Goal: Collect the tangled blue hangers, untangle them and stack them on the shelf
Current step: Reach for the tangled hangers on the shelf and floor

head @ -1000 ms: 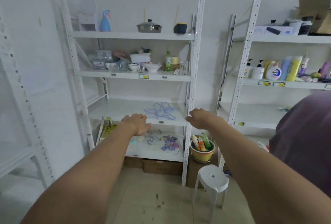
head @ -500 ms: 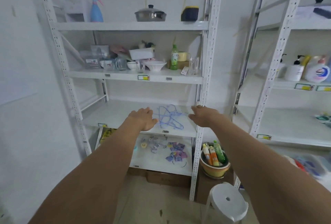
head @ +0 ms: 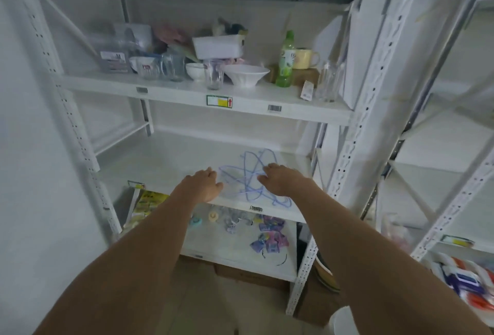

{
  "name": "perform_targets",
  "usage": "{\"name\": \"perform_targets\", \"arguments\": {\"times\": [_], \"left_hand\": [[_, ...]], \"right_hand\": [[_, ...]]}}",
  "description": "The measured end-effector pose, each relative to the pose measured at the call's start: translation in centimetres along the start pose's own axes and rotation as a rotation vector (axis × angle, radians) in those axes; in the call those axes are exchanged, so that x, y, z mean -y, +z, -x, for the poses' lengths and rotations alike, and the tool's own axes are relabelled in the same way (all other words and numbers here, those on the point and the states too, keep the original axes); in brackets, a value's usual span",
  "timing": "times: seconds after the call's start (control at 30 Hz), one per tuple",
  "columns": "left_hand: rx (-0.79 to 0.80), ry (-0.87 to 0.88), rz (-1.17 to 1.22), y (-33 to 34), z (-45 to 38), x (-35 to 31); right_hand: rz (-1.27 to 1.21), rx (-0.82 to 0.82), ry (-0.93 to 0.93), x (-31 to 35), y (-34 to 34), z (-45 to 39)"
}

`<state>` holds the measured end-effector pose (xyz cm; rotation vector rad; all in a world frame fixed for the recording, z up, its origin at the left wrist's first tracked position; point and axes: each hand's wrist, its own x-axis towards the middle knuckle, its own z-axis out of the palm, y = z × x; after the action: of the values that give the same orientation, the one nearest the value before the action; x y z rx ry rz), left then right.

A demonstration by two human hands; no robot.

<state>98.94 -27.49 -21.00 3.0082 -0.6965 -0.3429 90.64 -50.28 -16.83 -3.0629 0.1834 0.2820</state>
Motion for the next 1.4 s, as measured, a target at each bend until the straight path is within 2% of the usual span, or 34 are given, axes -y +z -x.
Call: {"name": "perform_targets", "arguments": {"times": [0.2,0.37,0.43,0.53,0.63,0.73,0.9,1.07,1.13,1.27,1.4], "left_hand": [[0.110,-0.048,0.055,3.8,-8.9,5.6],[0.151,-0.137,0.111,6.0,-13.9,11.3],[0.135,-0.178,0.151,6.8,-14.5,13.6],[0.106,-0.335,0.250,8.6,-13.4,18.3],[0.085,-0.606,0.384,13.0,-7.4,23.3],[0.104,-0.907,0.553,18.4,-0.1,24.9],[0.181,-1.349,0.804,24.5,8.4,21.8],[-0.026,-1.648,0.956,28.0,12.9,15.7],[-0.048,-1.783,1.003,29.7,14.3,12.2],[0.028,-1.907,1.106,33.7,14.9,5.2],[0.091,-1.944,1.194,36.2,14.4,0.4]], "right_hand": [[-0.004,0.074,0.050,-0.7,0.7,-11.7],[0.130,0.135,-0.071,3.8,4.0,-20.6],[0.140,0.192,-0.122,7.3,5.5,-23.6],[0.094,0.245,-0.302,16.1,8.1,-28.5],[0.078,0.331,-0.584,27.7,11.5,-29.9],[0.204,0.424,-0.856,35.8,15.1,-28.9],[0.471,0.506,-1.204,42.5,19.9,-25.5],[0.664,0.527,-1.428,44.9,25.3,-20.6],[0.783,0.501,-1.509,44.4,28.0,-18.1],[0.941,0.512,-1.673,41.9,33.9,-13.4],[1.111,0.576,-1.787,38.8,38.1,-10.3]]}}
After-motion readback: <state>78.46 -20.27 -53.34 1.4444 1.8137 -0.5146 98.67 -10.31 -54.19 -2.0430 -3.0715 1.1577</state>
